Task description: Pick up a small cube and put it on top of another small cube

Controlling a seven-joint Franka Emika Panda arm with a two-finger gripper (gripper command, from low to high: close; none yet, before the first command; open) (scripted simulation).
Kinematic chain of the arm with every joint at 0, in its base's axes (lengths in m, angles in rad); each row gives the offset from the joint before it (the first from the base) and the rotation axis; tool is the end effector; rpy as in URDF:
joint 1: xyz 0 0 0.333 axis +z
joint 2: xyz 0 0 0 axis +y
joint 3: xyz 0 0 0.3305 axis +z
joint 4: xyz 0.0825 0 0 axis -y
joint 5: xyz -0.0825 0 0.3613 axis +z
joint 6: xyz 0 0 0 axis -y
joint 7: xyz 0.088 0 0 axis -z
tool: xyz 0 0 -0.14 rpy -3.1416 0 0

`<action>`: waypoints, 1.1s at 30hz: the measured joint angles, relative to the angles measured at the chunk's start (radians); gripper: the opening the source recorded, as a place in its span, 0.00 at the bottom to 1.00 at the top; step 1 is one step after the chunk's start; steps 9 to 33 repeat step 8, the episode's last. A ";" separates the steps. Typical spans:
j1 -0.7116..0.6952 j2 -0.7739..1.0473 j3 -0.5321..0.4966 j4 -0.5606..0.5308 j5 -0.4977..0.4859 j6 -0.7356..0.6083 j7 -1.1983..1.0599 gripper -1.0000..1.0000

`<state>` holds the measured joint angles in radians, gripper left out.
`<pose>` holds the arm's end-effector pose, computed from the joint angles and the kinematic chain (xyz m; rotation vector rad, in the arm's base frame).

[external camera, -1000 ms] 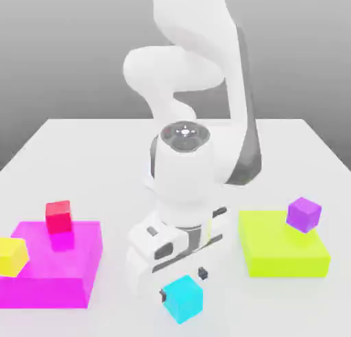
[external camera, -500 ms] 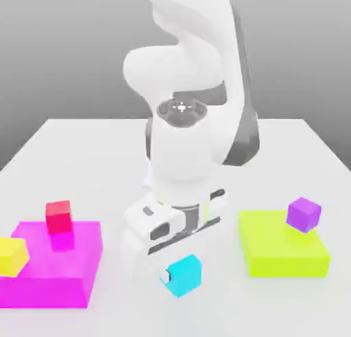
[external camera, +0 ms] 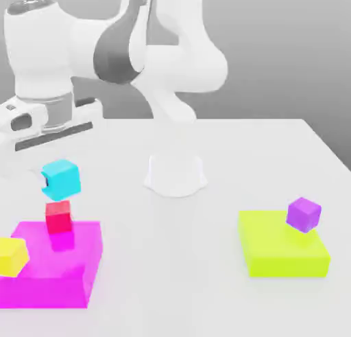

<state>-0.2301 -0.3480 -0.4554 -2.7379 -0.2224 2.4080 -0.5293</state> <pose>0.2839 -0.2253 0.3136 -3.1377 -0.0542 0.0008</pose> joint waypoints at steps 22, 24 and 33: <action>0.021 0.153 -0.046 -0.043 0.046 0.190 -0.060 1.00; 0.021 0.153 -0.046 -0.043 0.046 0.190 -0.060 1.00; 0.021 0.153 -0.046 -0.043 0.046 0.190 -0.060 1.00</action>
